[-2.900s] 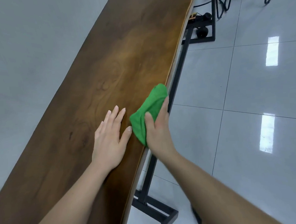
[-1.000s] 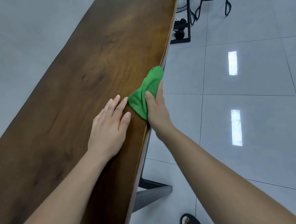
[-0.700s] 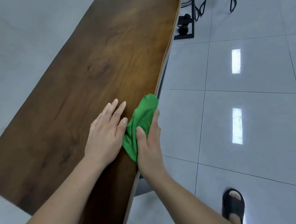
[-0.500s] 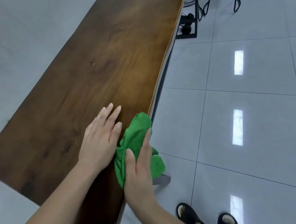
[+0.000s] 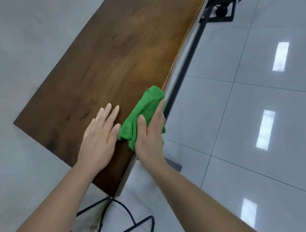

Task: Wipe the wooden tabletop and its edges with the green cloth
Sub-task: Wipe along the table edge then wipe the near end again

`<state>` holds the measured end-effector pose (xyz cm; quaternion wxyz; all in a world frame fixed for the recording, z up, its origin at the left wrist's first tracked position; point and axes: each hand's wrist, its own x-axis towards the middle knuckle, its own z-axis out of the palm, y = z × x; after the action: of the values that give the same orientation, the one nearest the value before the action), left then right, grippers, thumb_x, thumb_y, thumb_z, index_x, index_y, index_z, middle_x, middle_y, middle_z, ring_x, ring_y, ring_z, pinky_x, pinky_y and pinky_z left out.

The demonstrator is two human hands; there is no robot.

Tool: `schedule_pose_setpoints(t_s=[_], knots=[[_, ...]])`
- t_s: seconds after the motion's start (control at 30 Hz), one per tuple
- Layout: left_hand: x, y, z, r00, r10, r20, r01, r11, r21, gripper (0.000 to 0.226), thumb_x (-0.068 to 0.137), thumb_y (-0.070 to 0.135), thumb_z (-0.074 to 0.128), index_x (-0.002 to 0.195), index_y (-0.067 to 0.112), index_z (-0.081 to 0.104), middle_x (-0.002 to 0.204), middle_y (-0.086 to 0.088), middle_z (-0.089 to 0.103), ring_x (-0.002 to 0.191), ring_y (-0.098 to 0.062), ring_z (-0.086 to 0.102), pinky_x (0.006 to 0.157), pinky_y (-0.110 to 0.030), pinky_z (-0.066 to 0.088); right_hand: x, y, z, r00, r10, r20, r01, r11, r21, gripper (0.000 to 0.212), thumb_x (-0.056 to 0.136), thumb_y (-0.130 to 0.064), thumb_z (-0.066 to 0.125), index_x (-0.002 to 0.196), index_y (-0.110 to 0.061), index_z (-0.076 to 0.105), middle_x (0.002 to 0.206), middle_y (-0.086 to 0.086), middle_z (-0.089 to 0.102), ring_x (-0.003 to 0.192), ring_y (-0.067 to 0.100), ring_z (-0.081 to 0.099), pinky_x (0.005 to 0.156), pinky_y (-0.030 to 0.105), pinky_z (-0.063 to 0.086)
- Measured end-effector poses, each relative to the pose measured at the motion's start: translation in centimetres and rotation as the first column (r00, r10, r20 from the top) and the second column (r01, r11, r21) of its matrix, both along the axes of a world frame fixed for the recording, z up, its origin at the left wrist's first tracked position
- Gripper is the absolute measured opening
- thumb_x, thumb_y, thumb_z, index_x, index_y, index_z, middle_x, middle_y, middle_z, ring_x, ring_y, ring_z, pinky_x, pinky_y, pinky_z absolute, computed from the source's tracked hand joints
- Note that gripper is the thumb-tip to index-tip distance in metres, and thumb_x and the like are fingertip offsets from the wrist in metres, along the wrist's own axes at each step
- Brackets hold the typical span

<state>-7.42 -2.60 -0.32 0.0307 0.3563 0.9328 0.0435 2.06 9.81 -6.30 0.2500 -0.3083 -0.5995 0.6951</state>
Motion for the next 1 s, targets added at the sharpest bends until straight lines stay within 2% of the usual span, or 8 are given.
schedule_pose_setpoints(t_s=[0.1,0.2,0.3,0.37,0.47,0.57,0.77,1.0], knots=[[1.1,-1.1,0.1,0.999,0.042,-0.010,-0.042,0.999,0.010,0.068,0.114,0.065,0.009,0.176,0.041,0.023,0.185,0.016,0.013,0.172,-0.009,0.007,0.139,-0.046,0.018,-1.7,3.9,0.8,1.000,-0.011,0.005,0.011,1.000,-0.024,0.076,0.120,-0.041,0.039,0.176,-0.039,-0.013,0.168,-0.019,0.018,0.125,-0.029,0.023,0.114,0.013,0.018],[1.3,-1.2,0.0,0.997,0.067,-0.030,-0.066,0.998,0.023,0.068,0.114,0.067,0.008,0.176,0.042,0.022,0.185,0.016,0.016,0.171,-0.009,0.009,0.137,-0.048,0.021,-2.7,5.9,1.1,0.999,-0.028,0.027,0.029,0.999,-0.025,0.075,0.120,-0.041,0.038,0.176,-0.038,-0.011,0.173,-0.011,0.020,0.122,-0.020,0.022,0.115,0.028,0.021],[1.1,-1.1,-0.2,0.996,0.080,-0.050,-0.078,0.996,0.032,0.063,0.117,0.063,0.013,0.176,0.043,0.021,0.185,0.018,0.016,0.171,-0.009,0.010,0.134,-0.049,0.024,-2.4,5.1,1.2,0.999,-0.041,0.030,0.042,0.999,-0.033,0.071,0.121,-0.044,0.034,0.176,-0.039,-0.011,0.167,-0.018,0.020,0.153,-0.004,0.024,0.120,0.029,0.020],[0.9,-1.1,-0.3,0.995,0.078,-0.057,-0.076,0.996,0.044,0.062,0.117,0.062,0.014,0.176,0.043,0.020,0.185,0.018,0.016,0.171,-0.009,0.010,0.133,-0.050,0.025,-1.6,3.5,1.2,0.998,-0.048,0.029,0.049,0.998,-0.026,0.070,0.121,-0.044,0.033,0.177,-0.038,-0.010,0.180,-0.015,0.013,0.167,0.007,0.015,0.127,0.031,0.018],[0.7,-1.3,-0.5,0.995,0.077,-0.055,-0.073,0.995,0.071,0.063,0.117,0.063,0.012,0.176,0.043,0.022,0.184,0.017,0.018,0.171,-0.009,0.011,0.133,-0.051,0.027,0.1,-0.1,0.8,0.999,-0.039,0.017,0.039,0.999,-0.006,0.070,0.122,-0.041,0.034,0.177,-0.035,-0.009,0.184,-0.012,0.009,0.167,0.003,0.011,0.132,0.031,0.016],[0.7,-1.4,-0.7,0.996,0.084,-0.044,-0.079,0.992,0.102,0.064,0.116,0.064,0.010,0.175,0.043,0.025,0.184,0.017,0.019,0.171,-0.008,0.011,0.135,-0.050,0.025,2.2,-4.3,0.1,0.999,-0.035,-0.005,0.035,0.999,0.010,0.069,0.122,-0.043,0.033,0.177,-0.038,-0.009,0.183,-0.013,0.012,0.168,0.001,0.012,0.137,0.041,0.019],[1.0,-1.5,-0.6,0.996,0.086,0.012,-0.087,0.982,0.170,0.063,0.116,0.058,0.013,0.173,0.041,0.035,0.184,0.015,0.022,0.171,-0.008,0.012,0.137,-0.046,0.017,4.7,-10.5,-0.6,0.998,-0.053,-0.043,0.054,0.998,0.016,0.064,0.120,-0.054,0.029,0.170,-0.060,-0.009,0.183,-0.019,0.008,0.171,0.009,0.005,0.137,0.056,0.017],[2.0,-3.1,-0.4,0.997,-0.001,0.080,-0.019,0.970,0.242,0.058,0.118,0.054,0.021,0.169,0.038,0.044,0.182,0.014,0.028,0.170,-0.007,0.013,0.137,-0.042,0.014,7.1,-15.1,-0.8,0.999,-0.025,0.031,0.019,0.984,0.178,0.070,0.118,-0.056,0.028,0.175,-0.045,-0.012,0.185,-0.018,-0.007,0.170,0.005,-0.006,0.137,0.056,0.017]])
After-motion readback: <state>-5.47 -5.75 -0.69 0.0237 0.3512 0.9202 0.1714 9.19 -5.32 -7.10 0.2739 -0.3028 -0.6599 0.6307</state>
